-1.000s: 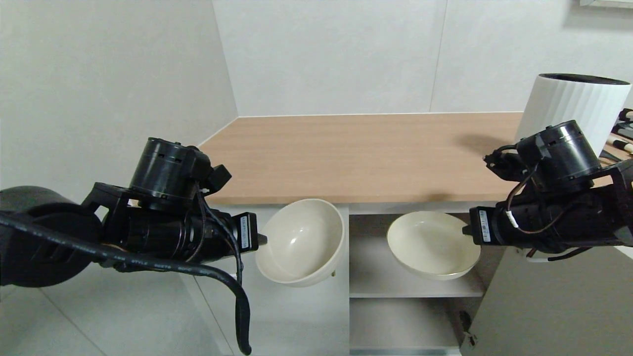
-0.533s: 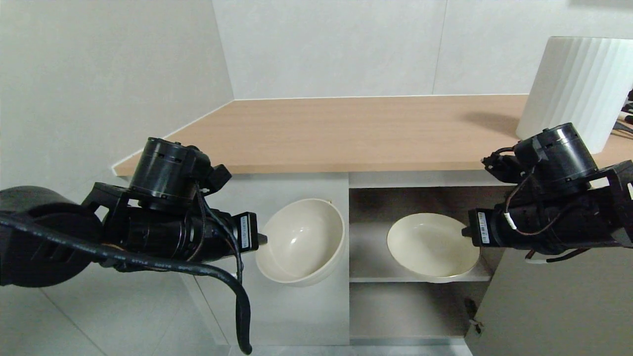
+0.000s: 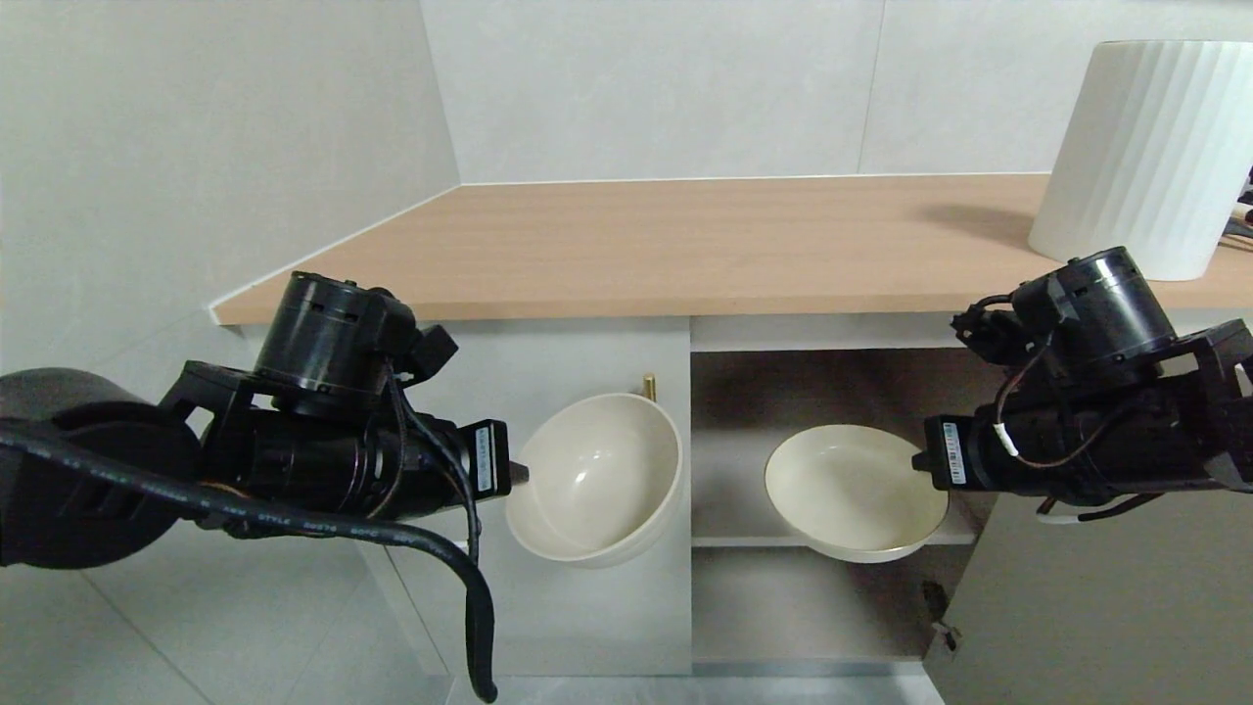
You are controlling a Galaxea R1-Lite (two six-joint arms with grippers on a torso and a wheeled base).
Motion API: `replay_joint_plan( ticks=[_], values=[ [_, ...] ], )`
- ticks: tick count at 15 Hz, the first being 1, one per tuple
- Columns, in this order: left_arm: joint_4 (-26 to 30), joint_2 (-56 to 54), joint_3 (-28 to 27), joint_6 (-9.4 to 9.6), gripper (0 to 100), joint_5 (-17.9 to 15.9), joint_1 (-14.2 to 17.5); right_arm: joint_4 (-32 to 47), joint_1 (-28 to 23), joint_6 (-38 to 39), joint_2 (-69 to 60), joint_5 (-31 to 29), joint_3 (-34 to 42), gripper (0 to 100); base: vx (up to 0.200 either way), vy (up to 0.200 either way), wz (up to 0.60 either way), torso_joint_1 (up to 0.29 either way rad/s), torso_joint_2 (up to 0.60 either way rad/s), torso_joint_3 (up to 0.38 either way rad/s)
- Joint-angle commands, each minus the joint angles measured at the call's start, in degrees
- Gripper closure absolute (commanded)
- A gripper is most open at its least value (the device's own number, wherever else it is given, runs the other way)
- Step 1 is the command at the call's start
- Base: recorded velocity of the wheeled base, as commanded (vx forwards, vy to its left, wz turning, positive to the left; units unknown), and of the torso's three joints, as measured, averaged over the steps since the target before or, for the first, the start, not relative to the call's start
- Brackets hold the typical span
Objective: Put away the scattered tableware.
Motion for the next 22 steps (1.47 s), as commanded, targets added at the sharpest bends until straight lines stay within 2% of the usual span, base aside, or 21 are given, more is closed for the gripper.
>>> replay_joint_plan(
  ticks=[1,6,8,13,14,15,17,22],
  values=[
    [0.02,-0.08,0.08,-0.01,100,0.00,-0.01,-0.42,0.05,0.02,2.26,-0.02,-0.25,100,0.000,0.000,0.00,0.000,0.00,0.000],
    [0.02,-0.34,0.08,-0.01,100,0.00,-0.01,-4.55,0.31,-1.83,16.59,-0.02,-0.34,100,0.000,0.000,0.00,0.000,0.00,0.000],
    [0.02,-0.17,0.08,-0.01,100,0.00,-0.01,-11.76,0.23,-1.57,22.13,-0.19,0.98,100,0.000,0.000,0.00,0.000,0.00,0.000],
    [0.02,-0.17,0.08,-0.01,100,0.00,-0.01,-22.13,-2.94,1.07,32.41,-0.72,-0.07,100,0.000,0.000,0.00,0.000,0.00,0.000],
    [0.02,-0.17,0.08,-0.01,100,0.00,-0.01,-22.13,-2.94,1.07,32.41,-0.72,-0.07,100,0.000,0.000,0.00,0.000,0.00,0.000],
    [0.02,-0.17,0.08,-0.01,100,0.00,-0.01,-28.90,-4.61,1.51,35.84,-0.90,-0.07,100,0.000,0.000,0.00,0.000,0.00,0.000],
    [0.02,-0.17,0.08,-0.01,100,0.00,-0.19,-34.26,-6.19,1.33,39.18,-3.80,-0.25,100,0.000,0.000,0.00,0.000,0.00,0.000],
    [0.02,-0.17,0.08,-0.01,100,0.00,-0.37,-36.46,-8.74,1.42,44.10,-8.37,-4.38,100,0.000,0.000,0.00,0.000,0.00,0.000]
  ],
)
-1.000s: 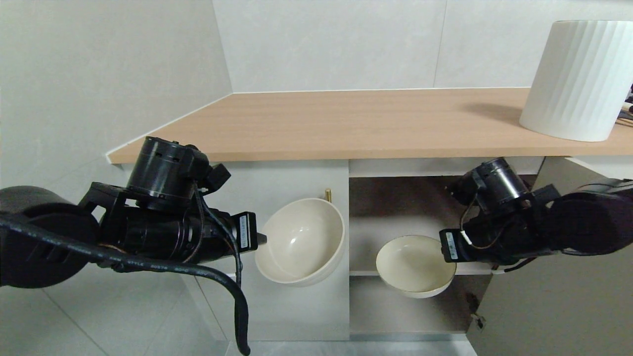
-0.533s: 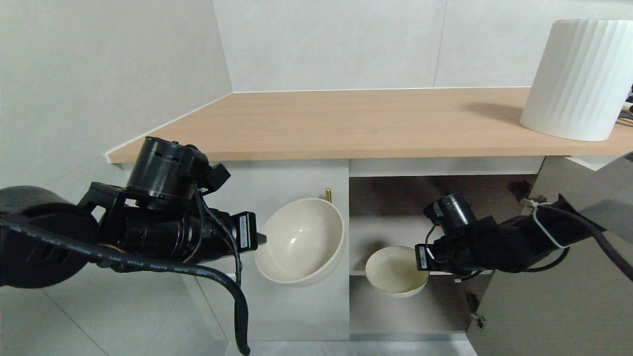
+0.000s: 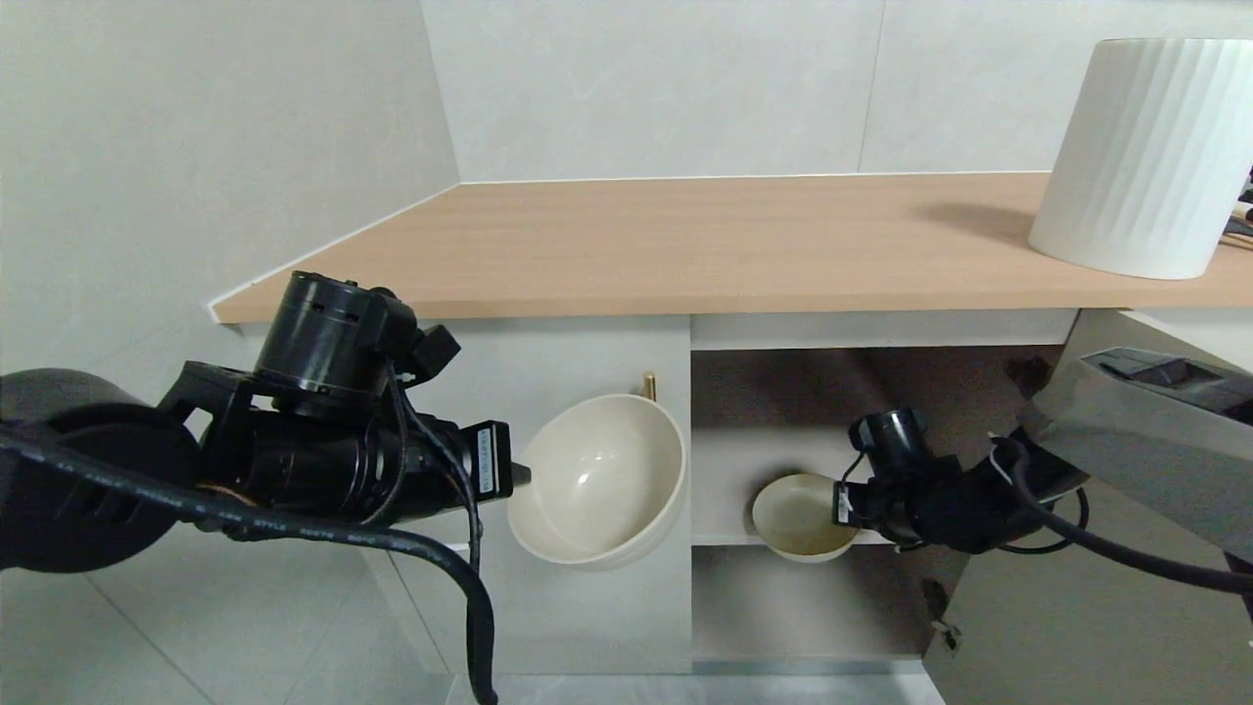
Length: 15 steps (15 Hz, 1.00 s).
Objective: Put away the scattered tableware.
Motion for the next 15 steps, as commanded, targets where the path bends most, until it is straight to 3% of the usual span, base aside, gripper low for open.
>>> replay_joint_plan(
  ticks=[1,15],
  values=[
    [0.09,0.05,0.01,-0.03,100,-0.01,0.00,-0.05,-1.15,0.03,3.08,-0.63,-1.98,100,0.000,0.000,0.00,0.000,0.00,0.000],
    [0.00,0.05,0.01,-0.03,100,-0.01,-0.18,0.12,-3.35,2.49,9.05,-5.73,-11.21,100,0.000,0.000,0.00,0.000,0.00,0.000]
  ],
)
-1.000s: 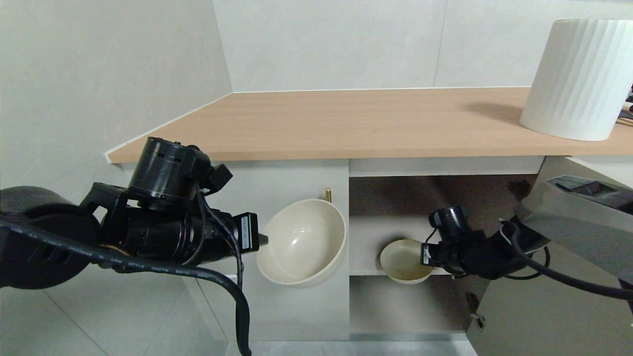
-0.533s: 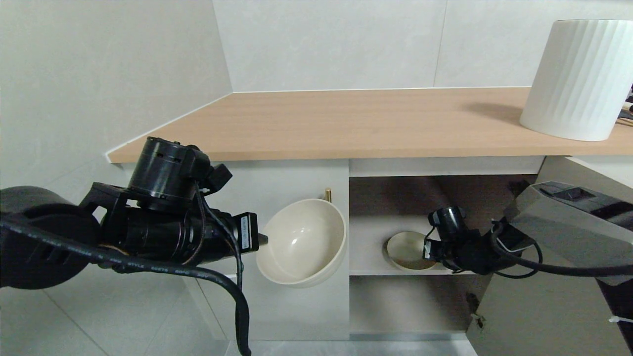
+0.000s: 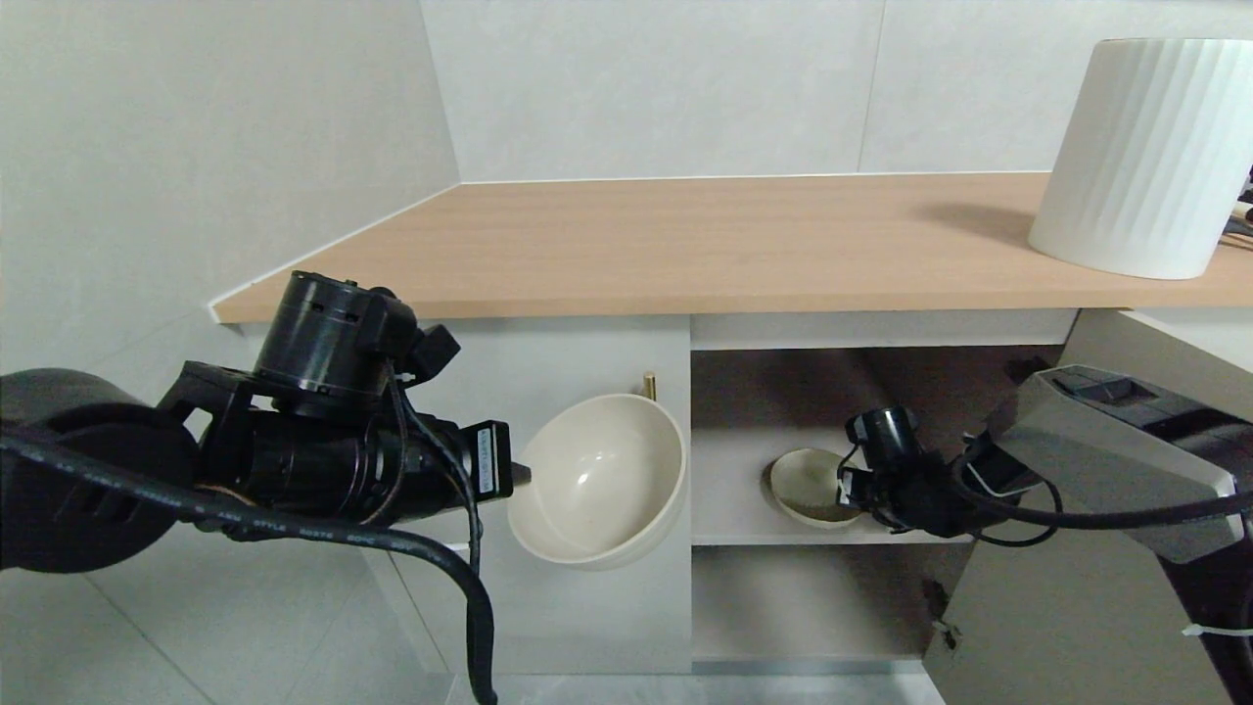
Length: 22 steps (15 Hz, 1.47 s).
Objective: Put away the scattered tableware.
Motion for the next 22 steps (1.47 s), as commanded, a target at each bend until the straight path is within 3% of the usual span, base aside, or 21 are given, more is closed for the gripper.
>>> replay_joint_plan(
  ticks=[1,7,8,12,15,19,22],
  values=[
    [0.00,-0.06,0.01,-0.03,100,0.00,0.01,0.07,-0.03,-0.03,0.65,-0.04,-0.75,100,0.000,0.000,0.00,0.000,0.00,0.000],
    [0.00,0.20,0.01,-0.03,100,0.00,-0.08,0.16,-0.03,-0.03,0.74,-0.04,-1.10,100,0.000,0.000,0.00,0.000,0.00,0.000],
    [0.00,0.20,0.01,-0.03,100,0.00,-0.26,0.07,-0.03,-0.03,0.74,-0.04,-1.10,0,0.000,0.000,0.00,0.000,0.00,0.000],
    [0.00,1.70,-0.08,-0.12,100,-0.53,-2.98,0.25,0.06,0.23,-1.99,-0.04,0.39,0,0.000,0.000,0.00,0.000,0.00,0.000],
    [0.35,5.12,0.01,-0.12,100,-0.61,-6.76,1.31,1.11,0.50,-11.31,1.72,7.60,0,0.000,0.000,0.00,0.000,0.00,0.000],
    [0.44,11.45,0.19,-0.12,100,-0.79,-10.36,16.51,7.61,0.67,-25.37,10.95,11.99,0,0.000,0.000,0.00,0.000,0.00,0.000],
    [0.53,15.50,0.27,-0.12,100,-0.35,-12.56,27.14,12.10,0.58,-32.49,13.94,12.08,0,0.000,0.000,0.00,0.000,0.00,0.000]
  ],
)
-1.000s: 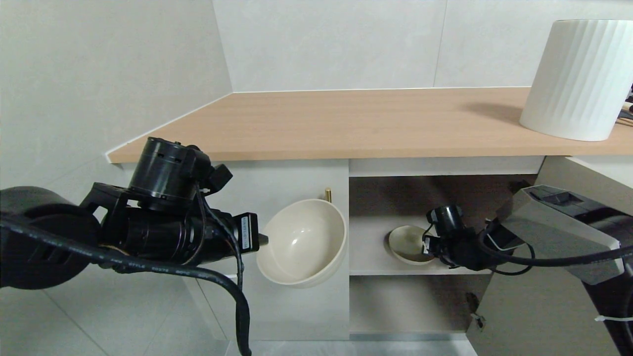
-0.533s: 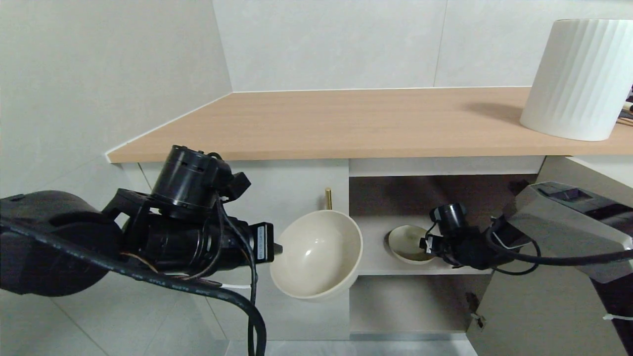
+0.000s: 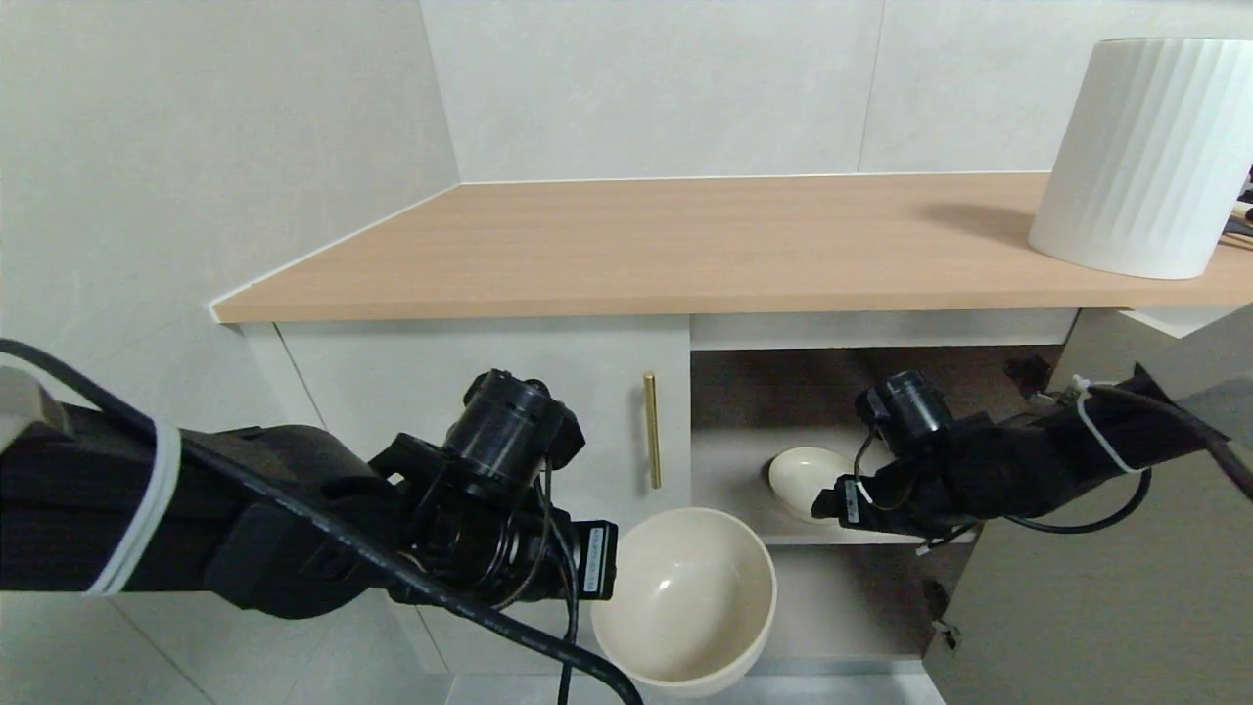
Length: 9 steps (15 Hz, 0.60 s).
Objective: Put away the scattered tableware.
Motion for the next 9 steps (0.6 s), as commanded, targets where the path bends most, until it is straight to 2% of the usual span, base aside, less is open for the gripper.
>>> replay_joint_plan(
  ticks=[1,4,5,6,7,9],
  values=[
    [0.06,5.08,0.04,-0.12,100,0.22,-2.39,5.38,4.76,0.01,-9.81,3.37,0.59,0,0.000,0.000,0.00,0.000,0.00,0.000],
    [-0.11,8.07,-0.13,-0.12,100,2.42,-3.88,9.69,7.13,0.01,-14.38,7.94,0.67,0,0.000,0.000,0.00,0.000,0.00,0.000],
    [-0.29,9.65,-0.31,-0.03,100,6.64,-4.41,11.36,8.54,0.01,-15.96,10.05,0.67,0,0.000,0.000,0.00,0.000,0.00,0.000],
    [-0.29,9.74,-0.31,-0.03,100,6.99,-4.41,11.45,8.72,0.01,-16.05,10.23,0.67,0,0.000,0.000,0.00,0.000,0.00,0.000],
    [-0.47,9.74,-0.57,-0.03,100,10.95,-4.67,12.06,10.83,-0.16,-15.52,11.02,1.29,0,0.000,0.000,0.00,0.000,0.00,0.000],
    [-0.47,9.03,-1.01,-0.03,100,13.14,-4.76,11.89,13.55,-0.43,-14.38,10.49,2.34,0,0.000,0.000,0.00,0.000,0.00,0.000]
  ],
)
